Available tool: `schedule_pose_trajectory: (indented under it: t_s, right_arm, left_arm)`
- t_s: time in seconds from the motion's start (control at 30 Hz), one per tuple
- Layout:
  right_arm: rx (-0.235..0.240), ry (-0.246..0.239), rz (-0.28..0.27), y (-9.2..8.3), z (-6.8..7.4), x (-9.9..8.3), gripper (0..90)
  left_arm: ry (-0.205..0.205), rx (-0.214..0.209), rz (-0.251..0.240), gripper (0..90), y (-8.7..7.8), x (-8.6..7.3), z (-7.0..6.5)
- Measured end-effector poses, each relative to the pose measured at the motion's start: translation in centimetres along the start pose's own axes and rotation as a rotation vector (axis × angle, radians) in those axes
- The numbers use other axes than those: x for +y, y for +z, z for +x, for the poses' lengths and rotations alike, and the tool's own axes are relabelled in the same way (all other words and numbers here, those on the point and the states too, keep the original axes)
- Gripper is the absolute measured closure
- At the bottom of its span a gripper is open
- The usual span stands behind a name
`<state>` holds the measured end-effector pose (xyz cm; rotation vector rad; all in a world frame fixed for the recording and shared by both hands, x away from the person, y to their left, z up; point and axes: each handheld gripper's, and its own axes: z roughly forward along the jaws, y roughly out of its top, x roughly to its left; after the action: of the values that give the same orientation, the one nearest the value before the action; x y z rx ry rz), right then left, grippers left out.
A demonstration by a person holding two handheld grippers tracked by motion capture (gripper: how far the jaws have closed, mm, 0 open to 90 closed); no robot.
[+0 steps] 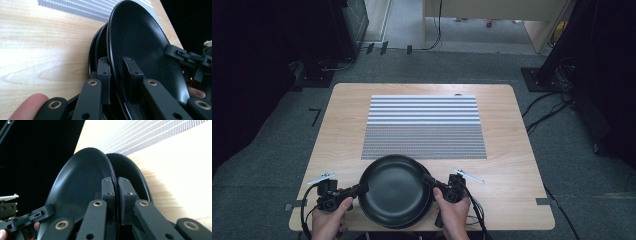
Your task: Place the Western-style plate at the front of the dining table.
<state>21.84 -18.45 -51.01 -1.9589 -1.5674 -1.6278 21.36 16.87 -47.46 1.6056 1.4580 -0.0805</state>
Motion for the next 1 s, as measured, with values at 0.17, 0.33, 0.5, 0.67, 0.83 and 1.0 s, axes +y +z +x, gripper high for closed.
schedule_pose_trajectory:
  t_s: [0.17, 0.33, 0.5, 0.67, 0.83, 1.0]
  right_arm:
    - [-0.001, -0.002, -0.014, -0.5, 0.2, 1.2, 84.9]
    - [0.003, 0.007, -0.042, -0.8, 0.3, 3.0, 84.8]
    - [-0.007, 0.000, -0.076, -1.0, 0.4, 5.1, 84.7]
    - [-0.017, -0.002, -0.090, -0.9, 0.0, 6.9, 84.6]
    - [-0.023, 0.004, -0.097, -0.4, -1.0, 9.5, 84.6]
    - [-0.032, 0.009, -0.107, 0.1, -1.8, 11.3, 84.5]
  left_arm:
    - [0.010, -0.015, -0.005, 78.0, 0.6, 1.3, -0.7]
    - [0.037, -0.027, -0.013, 78.3, 1.5, 3.7, -1.7]
    - [0.049, -0.040, -0.012, 78.5, 2.6, 5.5, -2.3]
    - [0.052, -0.053, -0.003, 78.6, 4.3, 7.4, -2.7]
    - [0.049, -0.060, 0.003, 79.0, 6.2, 9.3, -3.0]
    - [0.021, -0.078, 0.009, 79.9, 8.5, 11.0, -2.9]
